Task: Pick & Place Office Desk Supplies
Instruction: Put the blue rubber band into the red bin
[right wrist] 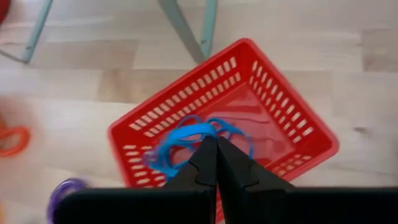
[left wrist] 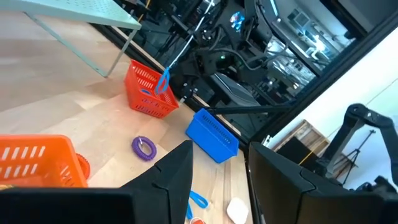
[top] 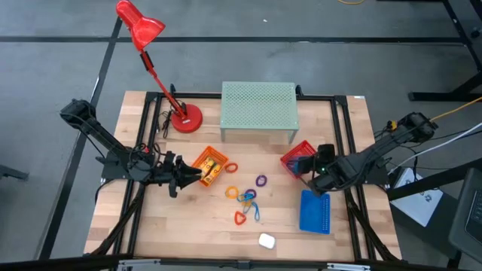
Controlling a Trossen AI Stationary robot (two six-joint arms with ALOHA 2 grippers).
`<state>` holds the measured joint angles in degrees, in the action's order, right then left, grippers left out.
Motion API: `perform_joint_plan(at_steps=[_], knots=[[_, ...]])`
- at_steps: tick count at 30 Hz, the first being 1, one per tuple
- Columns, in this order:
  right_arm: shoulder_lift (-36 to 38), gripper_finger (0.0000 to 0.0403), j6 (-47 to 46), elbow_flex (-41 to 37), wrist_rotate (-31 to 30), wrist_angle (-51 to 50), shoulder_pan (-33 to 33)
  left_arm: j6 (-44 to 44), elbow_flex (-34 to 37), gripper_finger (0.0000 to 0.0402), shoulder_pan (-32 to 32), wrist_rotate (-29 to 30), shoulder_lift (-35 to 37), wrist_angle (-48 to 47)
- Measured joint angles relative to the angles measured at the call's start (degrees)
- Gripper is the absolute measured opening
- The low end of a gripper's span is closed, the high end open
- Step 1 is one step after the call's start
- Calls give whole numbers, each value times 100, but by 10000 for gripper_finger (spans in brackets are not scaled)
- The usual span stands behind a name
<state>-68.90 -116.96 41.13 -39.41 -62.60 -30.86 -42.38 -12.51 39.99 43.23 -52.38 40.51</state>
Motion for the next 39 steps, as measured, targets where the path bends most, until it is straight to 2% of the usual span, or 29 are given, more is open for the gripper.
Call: perform_joint_plan(at_steps=[3,5,11,17,20,23,25,27,30,32,34,39], knots=[[0,5,84,-63,9,-3,57,-85,-1,152,0,56,0,0],[0,22,211,-75,53,1,70,-118,1,152,0,77,0,0],[0,109,386,-75,435,-4,70,-141,-1,152,0,139,0,-42],[0,179,362,-73,411,8,70,-141,-1,152,0,214,0,-45],[0,195,361,98,166,39,70,-141,1,152,0,222,0,-54],[0,199,499,501,-458,120,66,-141,0,152,0,220,0,-55],[0,199,903,868,-916,421,66,-141,1,152,0,217,0,-52],[0,199,1746,1208,-1053,1022,99,-140,0,152,0,217,0,-55],[-147,199,3163,1580,-598,2240,227,-139,0,152,0,207,2,-55],[-418,199,3762,1757,-162,2913,305,-106,0,152,0,158,0,-49],[-833,197,3777,1995,202,3145,358,-97,0,152,0,156,0,-52],[-2263,180,3336,2897,1312,2836,424,-95,-1,152,2,152,2,-48]])
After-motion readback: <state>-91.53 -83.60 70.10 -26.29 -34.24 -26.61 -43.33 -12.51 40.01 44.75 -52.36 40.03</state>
